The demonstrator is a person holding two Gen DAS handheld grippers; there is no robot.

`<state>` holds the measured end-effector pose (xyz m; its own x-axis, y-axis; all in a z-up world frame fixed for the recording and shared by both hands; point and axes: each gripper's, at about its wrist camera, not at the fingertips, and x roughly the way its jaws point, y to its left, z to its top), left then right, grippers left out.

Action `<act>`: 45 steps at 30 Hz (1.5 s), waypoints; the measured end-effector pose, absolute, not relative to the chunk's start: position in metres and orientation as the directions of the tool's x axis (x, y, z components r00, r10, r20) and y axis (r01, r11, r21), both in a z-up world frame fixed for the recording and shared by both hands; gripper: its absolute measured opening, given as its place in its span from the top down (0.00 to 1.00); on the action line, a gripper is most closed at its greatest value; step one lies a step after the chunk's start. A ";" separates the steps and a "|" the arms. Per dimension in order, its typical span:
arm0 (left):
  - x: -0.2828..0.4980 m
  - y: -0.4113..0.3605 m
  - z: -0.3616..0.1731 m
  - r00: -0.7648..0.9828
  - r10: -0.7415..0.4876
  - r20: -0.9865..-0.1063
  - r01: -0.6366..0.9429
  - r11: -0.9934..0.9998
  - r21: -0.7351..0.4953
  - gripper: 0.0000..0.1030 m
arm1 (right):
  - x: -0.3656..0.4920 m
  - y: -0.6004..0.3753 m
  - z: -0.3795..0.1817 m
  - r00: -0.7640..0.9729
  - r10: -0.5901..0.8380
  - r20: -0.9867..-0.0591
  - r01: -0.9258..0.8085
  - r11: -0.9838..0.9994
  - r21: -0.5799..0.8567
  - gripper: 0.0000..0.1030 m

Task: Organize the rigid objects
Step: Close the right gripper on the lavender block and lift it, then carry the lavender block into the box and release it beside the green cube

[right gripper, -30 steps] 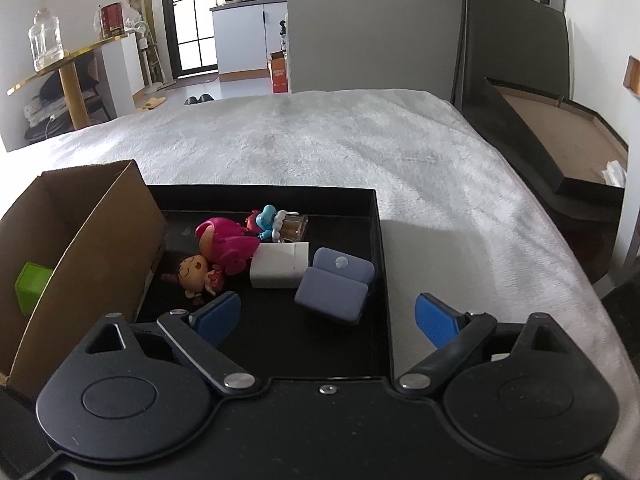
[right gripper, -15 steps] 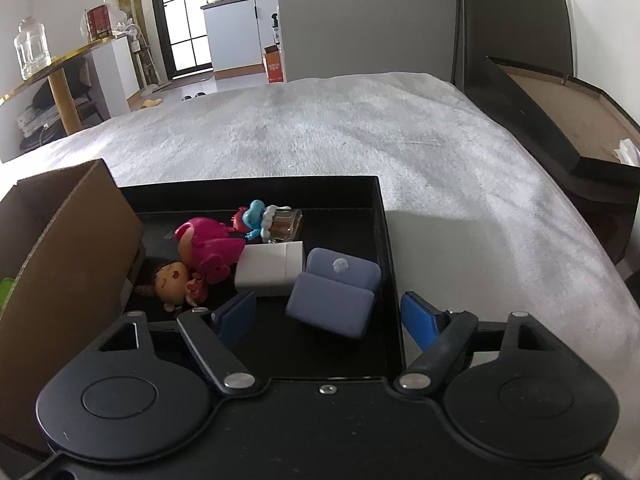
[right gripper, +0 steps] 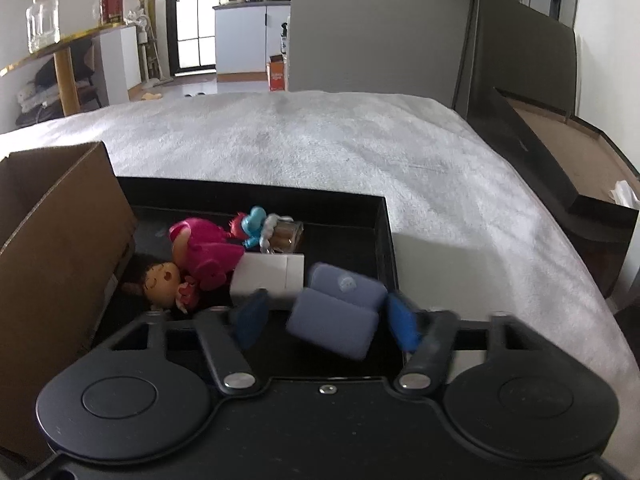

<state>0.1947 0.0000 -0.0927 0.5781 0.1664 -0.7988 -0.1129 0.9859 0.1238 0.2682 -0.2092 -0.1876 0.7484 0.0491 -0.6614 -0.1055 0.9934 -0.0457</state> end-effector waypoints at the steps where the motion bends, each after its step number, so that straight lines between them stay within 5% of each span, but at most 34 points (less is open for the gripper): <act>1: 0.194 0.001 -0.093 0.577 0.168 -0.799 -0.114 0.986 0.125 0.11 | 0.269 -0.210 -0.188 0.742 0.052 -0.668 -0.101 0.994 -0.034 0.56; 28: 0.184 0.023 -0.092 0.607 0.154 -0.780 -0.158 0.985 0.071 0.13 | 0.244 -0.203 -0.165 0.727 0.024 -0.686 -0.146 0.982 -0.120 0.58; 45: 0.177 0.050 -0.088 0.622 0.177 -0.763 -0.211 0.976 0.054 0.30 | 0.224 -0.167 -0.086 0.790 0.088 -0.607 -0.215 0.966 -0.140 0.58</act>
